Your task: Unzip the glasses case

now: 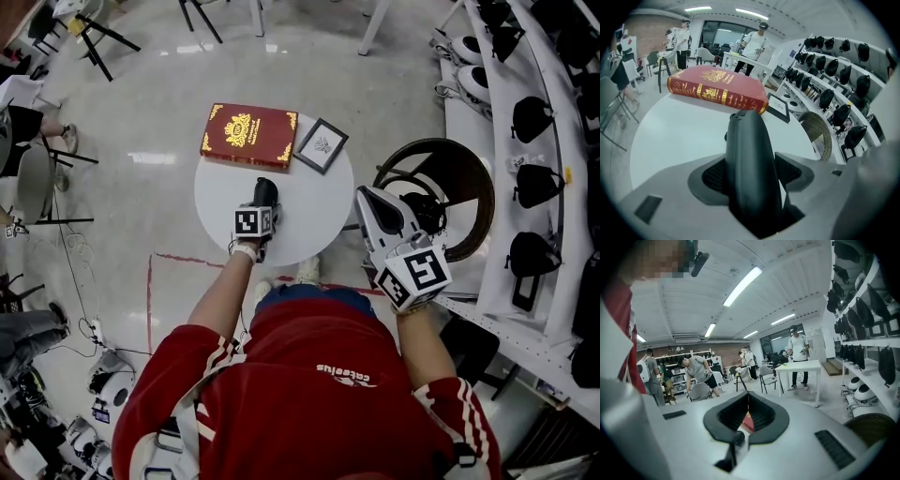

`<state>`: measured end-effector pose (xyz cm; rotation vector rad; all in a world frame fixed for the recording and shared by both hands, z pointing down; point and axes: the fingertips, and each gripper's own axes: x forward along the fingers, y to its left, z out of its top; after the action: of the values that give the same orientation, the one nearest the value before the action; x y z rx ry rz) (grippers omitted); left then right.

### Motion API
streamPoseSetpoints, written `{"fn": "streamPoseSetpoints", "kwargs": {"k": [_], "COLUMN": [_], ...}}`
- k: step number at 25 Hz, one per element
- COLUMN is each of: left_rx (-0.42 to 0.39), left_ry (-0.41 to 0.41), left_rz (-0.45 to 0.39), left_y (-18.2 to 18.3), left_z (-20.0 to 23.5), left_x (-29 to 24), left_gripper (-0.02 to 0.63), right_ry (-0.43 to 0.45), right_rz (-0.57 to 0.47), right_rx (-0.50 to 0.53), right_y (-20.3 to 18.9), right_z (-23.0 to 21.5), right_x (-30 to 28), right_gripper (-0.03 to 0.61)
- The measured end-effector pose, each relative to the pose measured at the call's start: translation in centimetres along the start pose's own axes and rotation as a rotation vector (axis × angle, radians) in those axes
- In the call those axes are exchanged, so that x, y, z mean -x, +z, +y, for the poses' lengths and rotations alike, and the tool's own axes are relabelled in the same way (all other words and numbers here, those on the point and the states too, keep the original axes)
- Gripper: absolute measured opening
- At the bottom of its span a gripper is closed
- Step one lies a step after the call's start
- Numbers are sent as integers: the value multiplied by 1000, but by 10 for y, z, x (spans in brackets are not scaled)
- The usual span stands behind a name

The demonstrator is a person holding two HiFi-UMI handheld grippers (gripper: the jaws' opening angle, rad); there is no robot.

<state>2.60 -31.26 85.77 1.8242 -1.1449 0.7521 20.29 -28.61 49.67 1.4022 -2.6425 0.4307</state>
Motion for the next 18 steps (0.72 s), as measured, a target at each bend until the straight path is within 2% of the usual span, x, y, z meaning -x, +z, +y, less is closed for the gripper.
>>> {"fn": "streamPoseSetpoints", "kwargs": {"k": [4, 7, 12, 18], "left_rx": [78, 126, 202, 249], "left_ry": [-45, -101, -199, -267], "left_rz": [20, -2, -98, -229], "left_y": [2, 7, 35, 77], "left_z": [-4, -9, -21, -32], "left_x": [-1, 7, 37, 87], "left_gripper": [291, 285, 284, 282], "right_ry": [9, 19, 50, 105], "right_rz": [1, -8, -34, -80], "right_rx": [-1, -1, 4, -2], "right_y": [0, 5, 19, 41], "right_z": [-3, -5, -6, 5], "right_x": [-2, -2, -3, -6], "right_gripper": [15, 15, 15, 15]}}
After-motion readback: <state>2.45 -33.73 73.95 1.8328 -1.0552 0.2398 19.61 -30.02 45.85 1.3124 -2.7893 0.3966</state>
